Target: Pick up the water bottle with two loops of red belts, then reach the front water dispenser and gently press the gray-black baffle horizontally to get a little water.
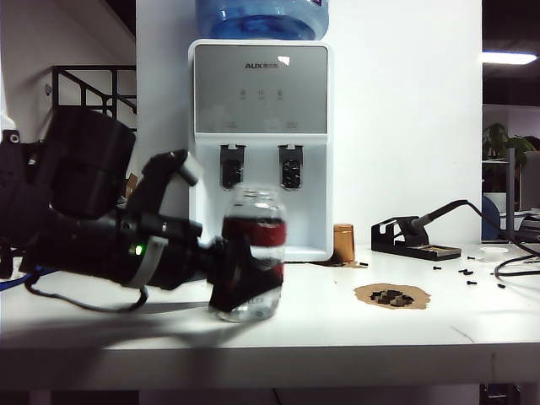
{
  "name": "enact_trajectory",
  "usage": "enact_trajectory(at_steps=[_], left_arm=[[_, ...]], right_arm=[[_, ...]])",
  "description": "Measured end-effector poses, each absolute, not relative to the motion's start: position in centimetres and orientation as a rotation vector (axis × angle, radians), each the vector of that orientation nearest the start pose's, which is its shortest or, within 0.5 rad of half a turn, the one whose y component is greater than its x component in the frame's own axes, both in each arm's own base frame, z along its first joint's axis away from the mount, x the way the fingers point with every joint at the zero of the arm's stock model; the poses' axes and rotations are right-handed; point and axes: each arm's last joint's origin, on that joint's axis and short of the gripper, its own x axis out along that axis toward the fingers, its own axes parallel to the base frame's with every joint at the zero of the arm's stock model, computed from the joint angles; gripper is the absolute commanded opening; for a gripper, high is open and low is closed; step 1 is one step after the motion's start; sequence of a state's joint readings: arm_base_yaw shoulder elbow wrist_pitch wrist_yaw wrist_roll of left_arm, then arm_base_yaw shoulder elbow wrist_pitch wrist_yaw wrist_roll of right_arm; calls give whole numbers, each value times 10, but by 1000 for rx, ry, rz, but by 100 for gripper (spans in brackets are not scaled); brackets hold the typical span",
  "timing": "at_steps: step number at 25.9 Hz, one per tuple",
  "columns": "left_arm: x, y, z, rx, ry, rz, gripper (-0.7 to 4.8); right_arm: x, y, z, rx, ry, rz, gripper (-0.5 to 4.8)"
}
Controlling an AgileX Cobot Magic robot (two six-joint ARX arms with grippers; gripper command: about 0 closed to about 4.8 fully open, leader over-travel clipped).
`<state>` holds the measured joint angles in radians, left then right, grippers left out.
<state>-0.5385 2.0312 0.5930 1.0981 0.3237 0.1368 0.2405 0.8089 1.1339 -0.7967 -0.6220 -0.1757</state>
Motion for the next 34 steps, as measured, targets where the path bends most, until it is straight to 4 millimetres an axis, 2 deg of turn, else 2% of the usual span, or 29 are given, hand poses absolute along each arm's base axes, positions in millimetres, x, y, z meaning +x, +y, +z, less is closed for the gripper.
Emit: enact_trajectory(at_steps=[1, 2, 14, 25, 29, 30, 31, 33, 34], left_arm=[[267, -169, 61, 192, 391, -849, 479], [266, -166, 59, 192, 376, -847, 479], [266, -166, 61, 199, 383, -842, 479], [250, -150, 55, 216, 372, -857, 479], [247, -138, 54, 243, 353, -846, 479], [246, -132, 53, 249, 348, -830, 479], [248, -117, 53, 249, 342, -773, 479], [253, -93, 54, 239, 325, -630, 313], [254, -86, 56, 248, 308, -558, 264]], right_arm=[[124, 48, 388, -70, 400, 885, 412], [124, 48, 388, -70, 400, 885, 412], [125, 48, 389, -80, 394, 866, 412], [124, 47, 389, -81, 392, 866, 412], [109, 43, 394, -97, 337, 840, 412], [104, 41, 396, -106, 317, 821, 412], [94, 38, 399, -126, 280, 783, 411], [81, 34, 403, -139, 237, 758, 401], [77, 33, 403, -141, 222, 755, 399]])
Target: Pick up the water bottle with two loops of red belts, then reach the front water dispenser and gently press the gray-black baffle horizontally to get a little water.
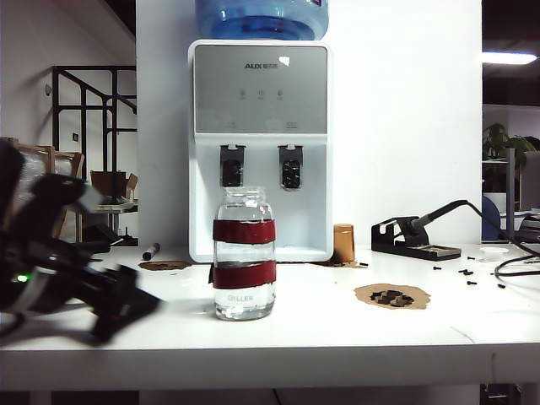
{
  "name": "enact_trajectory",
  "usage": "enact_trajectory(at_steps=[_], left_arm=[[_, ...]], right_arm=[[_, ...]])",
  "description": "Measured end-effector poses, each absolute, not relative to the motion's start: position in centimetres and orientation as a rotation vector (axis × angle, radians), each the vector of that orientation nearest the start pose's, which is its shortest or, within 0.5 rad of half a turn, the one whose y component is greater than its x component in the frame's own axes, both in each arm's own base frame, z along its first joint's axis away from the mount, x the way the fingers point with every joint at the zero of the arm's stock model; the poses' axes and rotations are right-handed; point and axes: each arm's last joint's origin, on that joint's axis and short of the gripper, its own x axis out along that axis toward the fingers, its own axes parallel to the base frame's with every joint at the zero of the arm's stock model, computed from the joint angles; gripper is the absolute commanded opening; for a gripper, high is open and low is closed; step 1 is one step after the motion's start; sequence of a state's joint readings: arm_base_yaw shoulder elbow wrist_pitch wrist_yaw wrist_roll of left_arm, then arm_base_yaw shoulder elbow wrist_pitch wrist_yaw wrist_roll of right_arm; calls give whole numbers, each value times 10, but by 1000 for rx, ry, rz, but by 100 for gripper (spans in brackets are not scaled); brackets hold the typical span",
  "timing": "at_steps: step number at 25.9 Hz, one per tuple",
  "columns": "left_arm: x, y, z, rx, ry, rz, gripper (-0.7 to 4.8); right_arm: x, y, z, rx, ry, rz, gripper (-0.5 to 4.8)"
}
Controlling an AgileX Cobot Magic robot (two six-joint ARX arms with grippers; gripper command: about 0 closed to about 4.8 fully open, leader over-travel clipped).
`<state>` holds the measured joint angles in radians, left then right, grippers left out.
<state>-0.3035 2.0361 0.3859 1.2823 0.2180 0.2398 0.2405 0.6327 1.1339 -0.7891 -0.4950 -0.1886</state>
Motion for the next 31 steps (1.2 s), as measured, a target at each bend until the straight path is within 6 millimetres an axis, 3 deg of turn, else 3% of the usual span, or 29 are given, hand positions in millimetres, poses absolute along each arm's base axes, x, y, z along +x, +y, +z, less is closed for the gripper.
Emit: enact_trajectory(at_steps=[2, 4, 5, 6, 10, 11, 12, 13, 17, 19, 23, 26, 31], left_arm=[[257, -81, 59, 281, 268, -431, 84], [257, -78, 60, 323, 241, -308, 1], [258, -78, 62, 336, 239, -259, -4], [261, -77, 67, 339, 221, -209, -4], [268, -72, 102, 296, 93, 47, -4], [267, -70, 110, 284, 72, 107, -4], [267, -66, 120, 271, 49, 181, -4], [266, -64, 128, 258, 23, 228, -4], [256, -55, 178, 198, -133, 393, -4], [235, -48, 223, 151, -281, 484, -4], [197, -36, 256, 109, -381, 525, -4], [175, -30, 265, 137, -328, 515, -4], [160, -28, 255, 143, -148, 304, -4]], right_arm=[[70, 31, 405, -145, 198, 752, 325], [62, 29, 406, -149, 174, 732, 208], [58, 27, 407, -153, 161, 717, 140], [54, 26, 407, -157, 147, 698, 122], [41, 21, 407, -166, 124, 642, 118], [37, 20, 407, -164, 121, 638, 89], [34, 19, 406, -165, 117, 637, 15], [30, 18, 406, -166, 111, 636, 2], [23, 16, 404, -167, 112, 626, -5], [20, 15, 401, -170, 126, 599, -5], [7, 10, 399, -179, 92, 544, -5], [-8, 5, 387, -184, 51, 480, -5], [-25, 1, 365, -184, 4, 467, -5]])
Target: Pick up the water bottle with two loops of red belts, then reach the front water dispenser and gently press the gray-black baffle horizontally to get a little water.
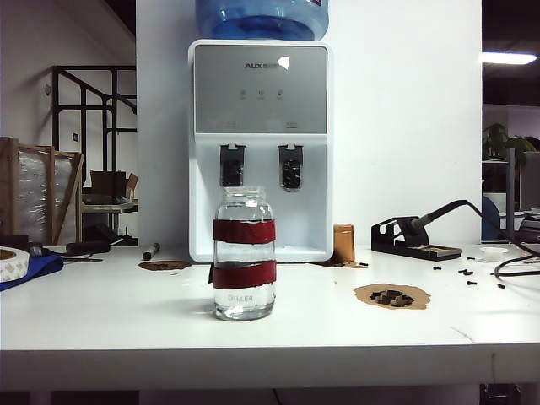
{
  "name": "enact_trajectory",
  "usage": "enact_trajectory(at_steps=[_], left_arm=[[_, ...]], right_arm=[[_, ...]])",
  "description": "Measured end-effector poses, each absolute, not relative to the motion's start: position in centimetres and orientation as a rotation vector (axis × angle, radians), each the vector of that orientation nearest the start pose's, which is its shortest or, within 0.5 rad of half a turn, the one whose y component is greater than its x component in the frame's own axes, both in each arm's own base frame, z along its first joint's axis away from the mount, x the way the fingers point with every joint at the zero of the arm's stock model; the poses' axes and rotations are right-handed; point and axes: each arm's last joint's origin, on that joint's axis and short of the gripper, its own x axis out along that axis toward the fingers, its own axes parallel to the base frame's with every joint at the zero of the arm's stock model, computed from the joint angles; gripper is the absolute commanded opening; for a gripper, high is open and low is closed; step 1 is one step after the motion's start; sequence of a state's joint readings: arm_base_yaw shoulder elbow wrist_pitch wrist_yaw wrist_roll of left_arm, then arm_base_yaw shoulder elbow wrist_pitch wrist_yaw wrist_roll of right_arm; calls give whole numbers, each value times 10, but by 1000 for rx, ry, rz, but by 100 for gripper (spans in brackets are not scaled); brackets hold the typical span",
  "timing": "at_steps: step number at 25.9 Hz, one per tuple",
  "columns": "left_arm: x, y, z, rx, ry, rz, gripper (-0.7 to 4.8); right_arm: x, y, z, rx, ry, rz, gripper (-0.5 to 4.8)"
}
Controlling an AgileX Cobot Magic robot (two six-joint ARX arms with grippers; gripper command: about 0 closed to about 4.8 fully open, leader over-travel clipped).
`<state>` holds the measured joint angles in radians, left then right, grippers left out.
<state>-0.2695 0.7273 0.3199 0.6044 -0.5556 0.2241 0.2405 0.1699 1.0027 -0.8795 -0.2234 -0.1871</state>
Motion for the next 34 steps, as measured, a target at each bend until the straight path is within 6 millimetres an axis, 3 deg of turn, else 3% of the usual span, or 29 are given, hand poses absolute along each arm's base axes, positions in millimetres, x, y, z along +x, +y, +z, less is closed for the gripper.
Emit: enact_trajectory(at_steps=[3, 8, 16, 20, 26, 31, 34], left_arm=[[146, -28, 247, 116, -45, 163, -4], [121, -23, 248, 66, -27, 97, -4], [80, -7, 246, -7, -193, 140, -4], [77, -1, 237, 7, -203, 187, -4], [83, 3, 219, 33, -171, 186, -4], [92, 3, 191, 53, -114, 189, -4], [96, 2, 180, 53, -122, 175, -4]], right_arm=[[-33, -2, 352, -184, -17, 461, -5], [-43, -6, 342, -176, -51, 403, -5], [-30, -2, 318, -114, 68, 411, -5], [-8, 4, 296, -84, 158, 440, -5], [20, 13, 273, -45, 158, 510, -5], [36, 17, 272, -15, 13, 513, -5], [47, 20, 261, -3, -20, 513, -5]])
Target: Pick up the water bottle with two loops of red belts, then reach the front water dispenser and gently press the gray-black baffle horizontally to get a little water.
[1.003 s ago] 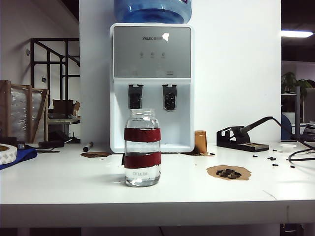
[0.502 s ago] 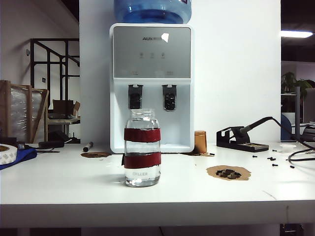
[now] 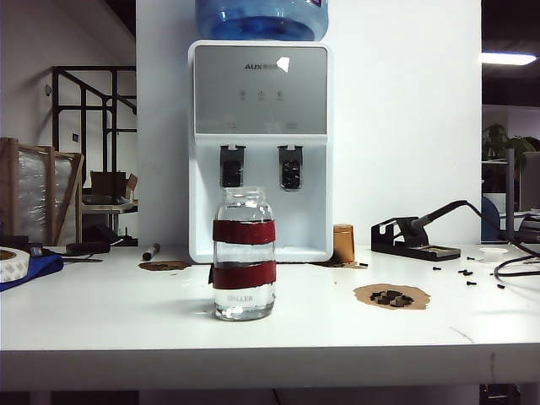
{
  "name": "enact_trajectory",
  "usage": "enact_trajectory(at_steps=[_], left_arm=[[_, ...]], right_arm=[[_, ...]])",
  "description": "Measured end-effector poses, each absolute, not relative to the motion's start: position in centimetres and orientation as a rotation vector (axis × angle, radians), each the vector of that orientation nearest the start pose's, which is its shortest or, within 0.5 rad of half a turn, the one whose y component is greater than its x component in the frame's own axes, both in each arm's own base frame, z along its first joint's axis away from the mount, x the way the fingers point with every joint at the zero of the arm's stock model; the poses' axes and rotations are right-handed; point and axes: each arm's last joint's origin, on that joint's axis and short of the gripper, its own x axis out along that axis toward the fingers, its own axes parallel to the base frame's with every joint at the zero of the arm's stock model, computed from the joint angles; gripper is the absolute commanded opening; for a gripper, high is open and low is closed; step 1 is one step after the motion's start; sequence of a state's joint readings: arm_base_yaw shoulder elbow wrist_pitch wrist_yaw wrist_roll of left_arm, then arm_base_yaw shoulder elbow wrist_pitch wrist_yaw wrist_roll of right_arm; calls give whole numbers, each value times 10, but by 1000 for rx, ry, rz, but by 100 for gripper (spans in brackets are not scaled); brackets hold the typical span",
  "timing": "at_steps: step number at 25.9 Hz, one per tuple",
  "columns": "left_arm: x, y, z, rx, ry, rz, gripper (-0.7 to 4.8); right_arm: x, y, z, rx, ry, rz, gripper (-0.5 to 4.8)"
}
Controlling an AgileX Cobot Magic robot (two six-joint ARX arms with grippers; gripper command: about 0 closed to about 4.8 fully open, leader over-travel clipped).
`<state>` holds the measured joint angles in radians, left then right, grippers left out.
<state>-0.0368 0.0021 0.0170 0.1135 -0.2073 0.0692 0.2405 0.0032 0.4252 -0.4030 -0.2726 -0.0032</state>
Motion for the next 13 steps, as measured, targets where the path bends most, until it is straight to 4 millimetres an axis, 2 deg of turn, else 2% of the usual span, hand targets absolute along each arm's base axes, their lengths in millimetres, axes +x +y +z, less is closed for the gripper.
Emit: enact_trajectory(at_steps=[5, 7, 9, 10, 12, 13], left_arm=[[97, -3, 174, 57, -98, 1, -4], [97, -3, 168, 48, -36, -26, -4], [97, -4, 165, 49, 2, -34, -4], [97, -4, 162, 50, 30, -35, -4], [97, -4, 159, 59, 58, -36, -4], [97, -4, 158, 62, 69, -37, -4]], right_arm=[[66, 24, 232, 20, -10, 513, -5], [68, 23, 237, 36, -103, 468, -5], [72, 23, 233, 51, -132, 426, -5], [80, 24, 214, 57, -83, 400, -5], [87, 26, 189, 91, 3, 402, -5], [88, 26, 185, 101, 10, 402, -5]])
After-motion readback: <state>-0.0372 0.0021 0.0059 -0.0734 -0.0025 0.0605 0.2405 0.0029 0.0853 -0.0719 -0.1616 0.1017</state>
